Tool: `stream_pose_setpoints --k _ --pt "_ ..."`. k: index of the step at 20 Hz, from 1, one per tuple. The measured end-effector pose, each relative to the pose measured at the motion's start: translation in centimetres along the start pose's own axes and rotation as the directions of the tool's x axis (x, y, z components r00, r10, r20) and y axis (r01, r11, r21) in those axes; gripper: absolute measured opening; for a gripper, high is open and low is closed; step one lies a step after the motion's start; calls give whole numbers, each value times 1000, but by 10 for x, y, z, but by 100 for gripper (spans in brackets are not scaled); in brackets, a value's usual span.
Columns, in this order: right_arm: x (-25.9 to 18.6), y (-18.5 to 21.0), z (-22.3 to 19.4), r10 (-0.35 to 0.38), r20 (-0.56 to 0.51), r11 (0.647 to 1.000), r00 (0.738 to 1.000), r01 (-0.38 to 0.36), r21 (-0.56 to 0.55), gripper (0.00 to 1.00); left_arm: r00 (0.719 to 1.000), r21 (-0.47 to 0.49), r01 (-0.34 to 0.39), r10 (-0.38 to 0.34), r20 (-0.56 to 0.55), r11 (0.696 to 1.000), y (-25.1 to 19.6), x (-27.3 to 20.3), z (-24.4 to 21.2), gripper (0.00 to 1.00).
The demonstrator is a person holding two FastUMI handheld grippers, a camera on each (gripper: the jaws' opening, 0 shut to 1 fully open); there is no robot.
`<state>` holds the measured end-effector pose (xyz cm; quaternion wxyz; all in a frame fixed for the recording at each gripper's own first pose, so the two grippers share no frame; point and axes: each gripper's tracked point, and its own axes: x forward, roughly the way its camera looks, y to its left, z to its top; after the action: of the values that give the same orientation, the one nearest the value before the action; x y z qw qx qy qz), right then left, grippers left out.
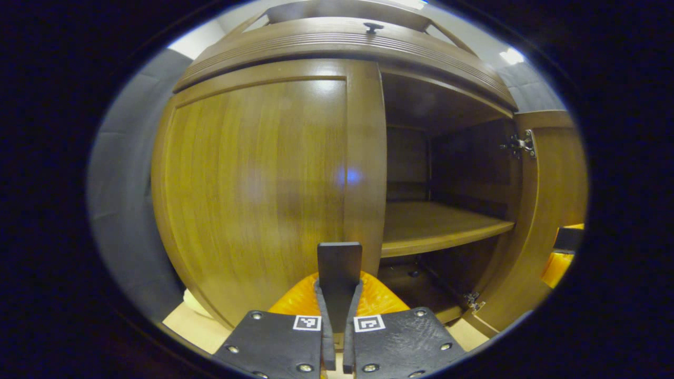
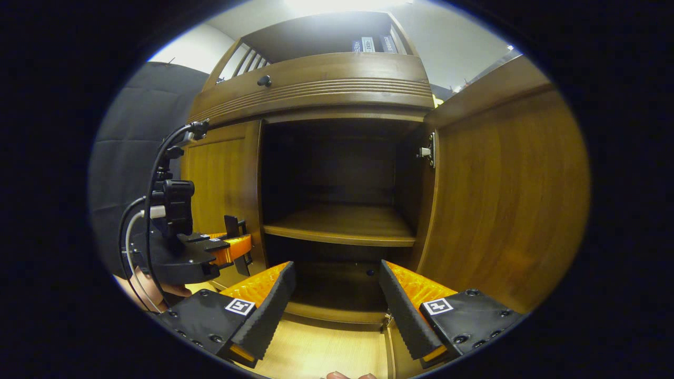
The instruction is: Open the right door of the double-door shoe cabinet with the right hand, and open the left door with the left hand.
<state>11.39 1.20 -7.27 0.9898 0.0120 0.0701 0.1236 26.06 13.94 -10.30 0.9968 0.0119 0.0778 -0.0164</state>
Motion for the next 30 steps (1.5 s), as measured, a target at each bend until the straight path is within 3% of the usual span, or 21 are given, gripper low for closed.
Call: stream_pose_setpoints --k 1,7,15,30 --pt "0 2 -1 5 -2 1000 1000 -5 -1 97 1000 1 5 -5 -4 1000 1 -2 -2 5" --pt "-6 11 -4 24 -11 1000 1000 -24 1 97 1000 -14 13 -13 -8 1000 1 -10 -3 5" --pt "-32 31 -12 18 -24 1000 1000 -17 17 97 998 -14 63 -63 -5 998 8 -59 -9 5" --pt "-106 57 -25 -72 -59 997 996 72 7 97 996 10 79 -80 40 997 47 -147 -9 4"
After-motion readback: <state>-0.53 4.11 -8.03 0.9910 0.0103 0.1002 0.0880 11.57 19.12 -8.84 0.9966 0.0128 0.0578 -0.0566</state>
